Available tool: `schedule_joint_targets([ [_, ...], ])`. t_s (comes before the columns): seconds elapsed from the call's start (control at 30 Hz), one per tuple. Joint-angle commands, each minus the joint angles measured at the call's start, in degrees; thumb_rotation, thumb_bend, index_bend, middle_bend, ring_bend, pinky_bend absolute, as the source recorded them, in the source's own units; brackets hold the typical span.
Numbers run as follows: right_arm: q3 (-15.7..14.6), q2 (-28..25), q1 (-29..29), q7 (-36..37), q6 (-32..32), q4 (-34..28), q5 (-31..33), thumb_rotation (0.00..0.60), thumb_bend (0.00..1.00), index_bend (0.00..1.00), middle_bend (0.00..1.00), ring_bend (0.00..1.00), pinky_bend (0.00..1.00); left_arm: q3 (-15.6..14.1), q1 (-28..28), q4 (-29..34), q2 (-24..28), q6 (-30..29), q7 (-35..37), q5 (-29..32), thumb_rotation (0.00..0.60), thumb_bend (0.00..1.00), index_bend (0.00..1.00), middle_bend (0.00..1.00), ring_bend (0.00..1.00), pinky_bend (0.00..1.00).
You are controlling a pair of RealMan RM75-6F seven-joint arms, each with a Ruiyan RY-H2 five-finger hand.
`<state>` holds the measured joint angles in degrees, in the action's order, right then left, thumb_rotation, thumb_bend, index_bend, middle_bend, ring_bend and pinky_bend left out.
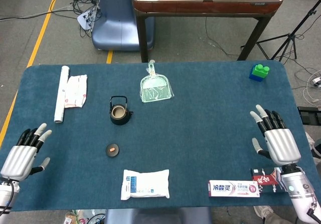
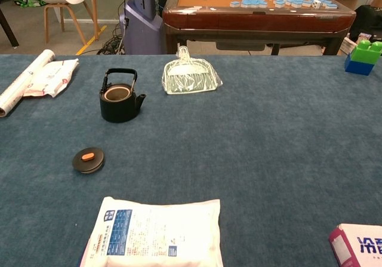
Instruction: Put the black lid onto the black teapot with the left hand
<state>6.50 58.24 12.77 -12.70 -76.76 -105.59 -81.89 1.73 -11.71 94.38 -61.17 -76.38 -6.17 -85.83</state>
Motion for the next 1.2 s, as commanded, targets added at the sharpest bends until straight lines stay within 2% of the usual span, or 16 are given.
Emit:
schedule_joint_targets([
  [0.03, 0.5, -3.0, 0.0, 0.0, -0.7, -3.8, -0.9, 0.6, 0.45, 0.0, 0.0, 0.0, 0.0, -0.4, -1.3, 0.1, -0.4, 2.7, -0.5, 0.6, 0.6, 0.31, 0.1, 0.0, 0.0, 0.0],
  [0.27, 2.3, -6.1, 2.0, -1.5, 0.7, -7.5, -0.1, 0.6, 0.45, 0.0, 0.0, 0.0, 0.0, -0.5, -1.6, -0.6, -3.0, 3.8, -4.4, 2.6, 0.6, 0.31, 0.1, 0.0, 0.0, 0.0],
  [0.47, 3.5, -5.3, 4.5, -1.3, 3.2, -6.5, 1.1, 0.6, 0.45, 0.0, 0.0, 0.0, 0.0, -0.6, -2.2, 0.6, -4.6, 5.1, -6.2, 3.9, 0.6, 0.31, 0.12, 0.0, 0.0, 0.0],
  [0.67, 4.8, -4.9, 7.3, -1.0, 6.5, -5.1, 3.7, 0.6, 0.45, 0.0, 0.0, 0.0, 0.0, -0.5, -3.2, 2.2, -6.1, 5.3, -5.2, 2.3, 0.6, 0.31, 0.16, 0.0, 0.0, 0.0],
  [0.73, 5.3, -4.8, 8.3, -0.7, 7.8, -4.4, 4.6, 0.6, 0.45, 0.0, 0.0, 0.0, 0.0, -0.2, -3.6, 2.4, -6.8, 5.3, -7.5, 2.7, 0.6, 0.31, 0.17, 0.0, 0.0, 0.0],
  [0.87, 6.0, -4.7, 10.2, -0.2, 10.0, -3.0, 5.9, 0.6, 0.45, 0.0, 0.0, 0.0, 0.0, 0.3, -4.4, 3.0, -9.0, 5.2, -16.3, 4.2, 0.6, 0.31, 0.19, 0.0, 0.0, 0.0],
  [1.07, 6.9, -4.8, 13.1, 0.5, 13.8, -0.8, 8.2, 0.6, 0.45, 0.0, 0.0, 0.0, 0.0, 0.7, -6.4, 3.4, -11.6, 8.3, -22.2, 7.7, 0.6, 0.31, 0.19, 0.0, 0.0, 0.0],
  [1.2, 7.5, -4.9, 15.0, 1.2, 15.9, 0.6, 9.2, 0.6, 0.45, 0.0, 0.0, 0.0, 0.0, 1.2, -7.6, 1.5, -14.0, 8.0, -27.4, 8.4, 0.6, 0.31, 0.19, 0.0, 0.0, 0.0],
])
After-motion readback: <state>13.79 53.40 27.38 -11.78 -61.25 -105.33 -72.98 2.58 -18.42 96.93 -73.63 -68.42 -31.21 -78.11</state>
